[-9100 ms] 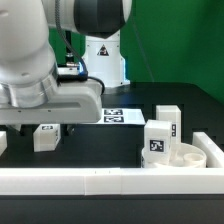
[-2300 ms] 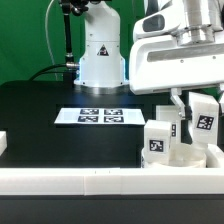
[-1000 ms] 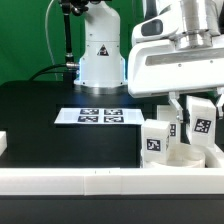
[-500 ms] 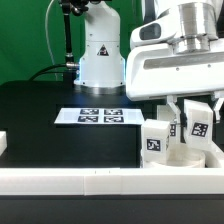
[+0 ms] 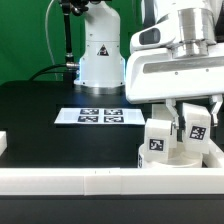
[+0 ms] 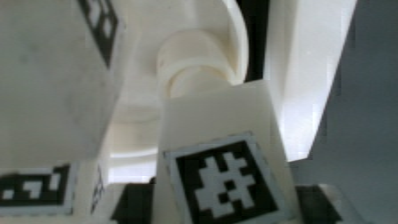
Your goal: Assemble stool
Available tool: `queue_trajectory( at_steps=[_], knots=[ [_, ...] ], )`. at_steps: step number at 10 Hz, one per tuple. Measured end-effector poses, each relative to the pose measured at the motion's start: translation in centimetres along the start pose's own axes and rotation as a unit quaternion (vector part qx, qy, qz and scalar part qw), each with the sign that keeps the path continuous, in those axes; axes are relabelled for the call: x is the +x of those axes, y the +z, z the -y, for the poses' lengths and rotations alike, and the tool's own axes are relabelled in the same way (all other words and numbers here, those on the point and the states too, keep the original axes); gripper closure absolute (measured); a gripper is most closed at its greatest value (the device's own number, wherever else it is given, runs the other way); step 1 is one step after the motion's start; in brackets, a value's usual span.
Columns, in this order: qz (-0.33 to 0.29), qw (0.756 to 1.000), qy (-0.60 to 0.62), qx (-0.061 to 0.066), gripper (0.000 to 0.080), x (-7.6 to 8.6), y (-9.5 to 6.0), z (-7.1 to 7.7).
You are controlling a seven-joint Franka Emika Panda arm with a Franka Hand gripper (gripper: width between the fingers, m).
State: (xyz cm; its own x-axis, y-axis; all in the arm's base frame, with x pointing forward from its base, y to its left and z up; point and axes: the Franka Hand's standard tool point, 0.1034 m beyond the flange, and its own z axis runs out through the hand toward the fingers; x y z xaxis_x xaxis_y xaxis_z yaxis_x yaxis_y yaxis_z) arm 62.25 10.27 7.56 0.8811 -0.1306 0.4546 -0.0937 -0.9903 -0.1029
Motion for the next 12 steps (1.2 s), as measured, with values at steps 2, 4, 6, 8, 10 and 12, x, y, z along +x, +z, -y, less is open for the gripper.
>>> queue_trajectory(
  at_steps=[2, 4, 6, 8, 10, 12],
  knots=[
    [-0.011, 1.0, 0.0, -0.001, 0.0476, 0.1, 0.1, -0.2],
    [-0.016, 1.0, -0.001, -0.001, 0.04, 0.2, 0.1, -0.2],
    [-0.013, 1.0, -0.001, -0.001, 0.0262, 0.4, 0.0, -0.2],
    [-0.013, 1.0, -0.005, -0.001, 0.0185, 1.3, -0.7, -0.4],
    [-0.009, 1.0, -0.005, -0.002, 0.0152, 1.9, -1.4, -0.7],
    [0.012, 1.0, -0.003, 0.005, 0.015, 3.2, -2.8, -0.1]
  ],
)
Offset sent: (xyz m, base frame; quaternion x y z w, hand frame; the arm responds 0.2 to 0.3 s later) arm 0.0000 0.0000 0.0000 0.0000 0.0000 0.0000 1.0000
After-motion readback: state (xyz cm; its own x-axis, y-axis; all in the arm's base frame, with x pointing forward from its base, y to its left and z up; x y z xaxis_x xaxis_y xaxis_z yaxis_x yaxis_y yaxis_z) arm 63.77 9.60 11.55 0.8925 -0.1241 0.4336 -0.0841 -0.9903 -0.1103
